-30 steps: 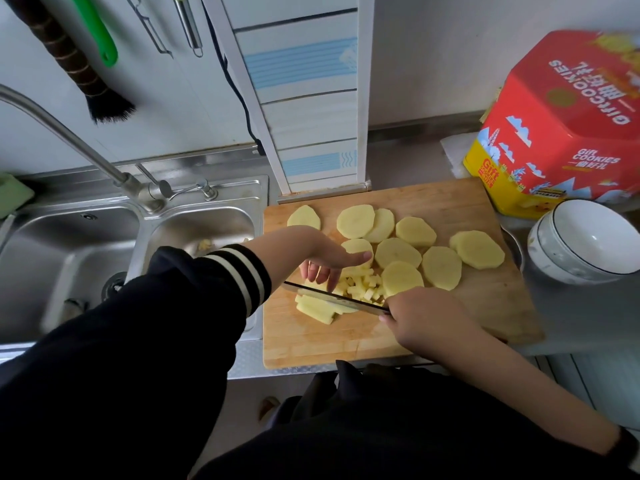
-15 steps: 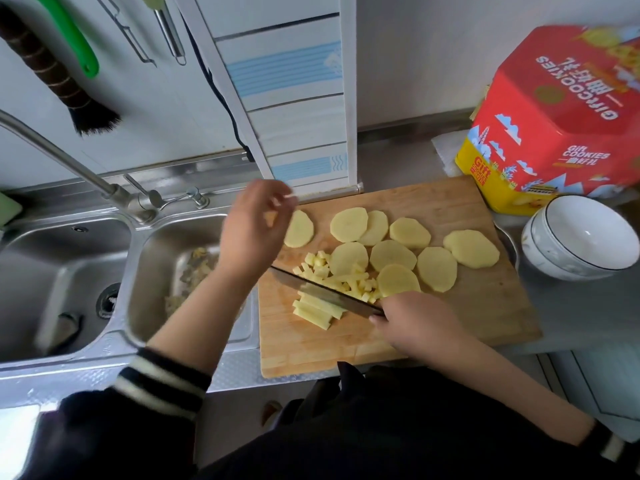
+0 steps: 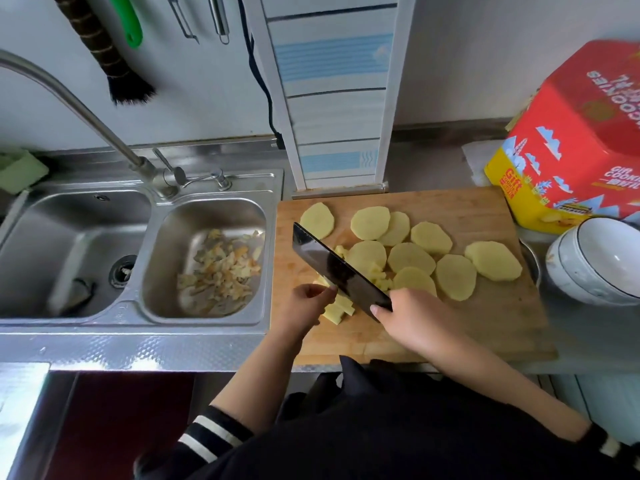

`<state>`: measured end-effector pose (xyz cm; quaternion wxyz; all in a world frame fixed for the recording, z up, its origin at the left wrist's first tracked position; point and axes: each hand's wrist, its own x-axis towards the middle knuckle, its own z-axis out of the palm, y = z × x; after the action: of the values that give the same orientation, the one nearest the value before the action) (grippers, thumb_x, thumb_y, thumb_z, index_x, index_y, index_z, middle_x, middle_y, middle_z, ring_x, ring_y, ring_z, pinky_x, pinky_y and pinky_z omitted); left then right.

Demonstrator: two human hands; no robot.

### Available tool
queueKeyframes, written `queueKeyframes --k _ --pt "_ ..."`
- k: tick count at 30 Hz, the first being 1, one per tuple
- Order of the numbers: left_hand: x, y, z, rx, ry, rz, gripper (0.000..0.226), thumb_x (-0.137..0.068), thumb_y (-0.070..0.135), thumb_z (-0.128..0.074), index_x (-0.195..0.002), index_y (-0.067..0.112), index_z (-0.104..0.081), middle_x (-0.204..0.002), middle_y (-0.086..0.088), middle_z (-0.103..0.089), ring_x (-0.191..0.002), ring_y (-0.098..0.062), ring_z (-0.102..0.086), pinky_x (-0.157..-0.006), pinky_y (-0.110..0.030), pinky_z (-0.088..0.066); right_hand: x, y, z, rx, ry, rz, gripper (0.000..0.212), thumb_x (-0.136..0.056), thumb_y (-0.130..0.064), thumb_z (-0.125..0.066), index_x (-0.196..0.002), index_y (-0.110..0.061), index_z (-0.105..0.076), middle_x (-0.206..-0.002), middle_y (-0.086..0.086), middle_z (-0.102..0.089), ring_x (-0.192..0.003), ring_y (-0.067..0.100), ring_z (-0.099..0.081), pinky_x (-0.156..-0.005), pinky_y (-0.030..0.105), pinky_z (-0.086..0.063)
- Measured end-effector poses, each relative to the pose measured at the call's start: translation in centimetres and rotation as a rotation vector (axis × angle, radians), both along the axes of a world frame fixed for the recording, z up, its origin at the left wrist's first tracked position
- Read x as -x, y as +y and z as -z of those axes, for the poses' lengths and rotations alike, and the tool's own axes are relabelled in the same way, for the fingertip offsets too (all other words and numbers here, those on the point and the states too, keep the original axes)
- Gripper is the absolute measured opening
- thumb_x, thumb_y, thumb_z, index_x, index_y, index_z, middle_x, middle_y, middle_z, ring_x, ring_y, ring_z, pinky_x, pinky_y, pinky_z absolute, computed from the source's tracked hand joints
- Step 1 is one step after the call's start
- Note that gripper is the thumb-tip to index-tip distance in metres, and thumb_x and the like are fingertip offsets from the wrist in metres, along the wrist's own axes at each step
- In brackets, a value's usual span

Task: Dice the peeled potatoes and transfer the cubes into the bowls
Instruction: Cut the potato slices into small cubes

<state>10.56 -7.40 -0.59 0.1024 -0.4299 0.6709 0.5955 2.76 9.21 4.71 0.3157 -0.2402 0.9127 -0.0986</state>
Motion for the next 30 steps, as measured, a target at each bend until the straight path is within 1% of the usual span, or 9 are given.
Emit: queueKeyframes --k 8,12,14,16,18,21,24,26,30 --pt "0.0 -0.1 0.9 -0.075 0.015 -0.047 0.012 -0.096 0.021 -0.060 -0.089 0.014 -0.067 -0.089 -0.003 -0.070 -0.077 -0.016 -0.055 -0.065 -0.026 -0.046 -0.2 0.3 0.3 0.024 -0.001 0.001 0.033 -0.100 -0.043 -0.044 -0.077 -0.019 -0.048 -0.068 -0.004 -0.051 -0.058 0.007 -0.046 -0.048 0.023 -0.031" --pt "-1.5 -0.9 1.7 0.041 -0.091 0.064 0.013 -0.093 0.018 -0.063 -0.091 0.007 -0.069 -0.091 -0.011 -0.070 -0.069 -0.013 -0.054 -0.053 -0.019 -0.046 0.5 1.0 0.7 0.051 0.035 0.093 0.033 -0.099 -0.044 -0.047 -0.074 -0.023 -0.047 -0.068 -0.005 -0.052 -0.061 0.010 -0.050 -0.052 0.027 -0.037" --pt "-2.2 -1.0 2.3 0.032 -0.153 0.086 0.016 -0.093 0.018 -0.065 -0.090 0.003 -0.069 -0.084 -0.010 -0.068 -0.064 -0.013 -0.053 -0.046 -0.016 -0.045 1.0 1.4 0.8 0.052 0.057 0.127 0.033 -0.098 -0.044 -0.047 -0.075 -0.020 -0.049 -0.067 -0.006 -0.051 -0.061 0.011 -0.049 -0.052 0.028 -0.037" --pt "-2.6 -0.9 3.1 0.092 -0.194 0.169 0.017 -0.092 0.021 -0.065 -0.084 0.006 -0.066 -0.078 -0.008 -0.066 -0.063 -0.015 -0.056 -0.053 -0.024 -0.052 1.2 1.7 0.6 0.061 0.059 0.162 0.036 -0.098 -0.043 -0.048 -0.070 -0.020 -0.046 -0.067 -0.005 -0.051 -0.059 0.009 -0.046 -0.050 0.026 -0.033" --pt "-2.6 -0.9 3.7 0.226 -0.220 0.272 0.022 -0.090 0.030 -0.067 -0.091 0.009 -0.060 -0.085 -0.005 -0.066 -0.072 -0.020 -0.062 -0.062 -0.036 -0.055 1.3 2.0 0.4 0.082 0.050 0.191 0.037 -0.099 -0.042 -0.048 -0.069 -0.020 -0.045 -0.067 -0.004 -0.052 -0.059 0.009 -0.048 -0.050 0.026 -0.034" --pt "-2.4 -1.4 3.2 0.642 -0.295 0.576 0.056 -0.083 0.052 -0.070 -0.115 0.014 -0.045 -0.105 0.002 -0.057 -0.096 -0.020 -0.060 -0.074 -0.033 -0.051 1.2 2.4 0.2 0.110 0.050 0.234 0.036 -0.099 -0.041 -0.048 -0.069 -0.021 -0.046 -0.066 -0.004 -0.052 -0.059 0.009 -0.048 -0.049 0.026 -0.033" --pt "-1.8 -2.4 3.2 1.098 -0.106 0.919 0.092 -0.073 0.058 -0.073 -0.144 0.020 -0.030 -0.137 -0.003 -0.040 -0.127 -0.023 -0.043 -0.101 -0.037 -0.044 1.0 2.9 0.3 0.125 0.077 0.262 0.038 -0.098 -0.040 -0.049 -0.068 -0.018 -0.047 -0.063 -0.004 -0.049 -0.057 0.009 -0.045 -0.047 0.024 -0.028" --pt "-0.8 -3.2 3.6 1.242 0.033 1.102 0.108 -0.062 0.058 -0.081 -0.149 0.019 -0.031 -0.143 -0.005 -0.042 -0.130 -0.028 -0.043 -0.104 -0.042 -0.042 0.9 3.2 0.6 0.130 0.096 0.280 0.035 -0.098 -0.041 -0.049 -0.074 -0.016 -0.052 -0.062 -0.004 -0.050 -0.057 0.010 -0.046 -0.047 0.025 -0.030" --pt "1.5 -4.8 4.4 1.307 0.160 1.333 0.120 -0.040 0.066 -0.085 -0.140 0.011 -0.050 -0.130 -0.006 -0.058 -0.117 -0.028 -0.058 -0.093 -0.042 -0.051 0.7 3.5 1.3 0.179 0.065 0.336 0.031 -0.096 -0.041 -0.052 -0.083 -0.015 -0.061 -0.064 -0.004 -0.055 -0.063 0.016 -0.056 -0.053 0.027 -0.042"
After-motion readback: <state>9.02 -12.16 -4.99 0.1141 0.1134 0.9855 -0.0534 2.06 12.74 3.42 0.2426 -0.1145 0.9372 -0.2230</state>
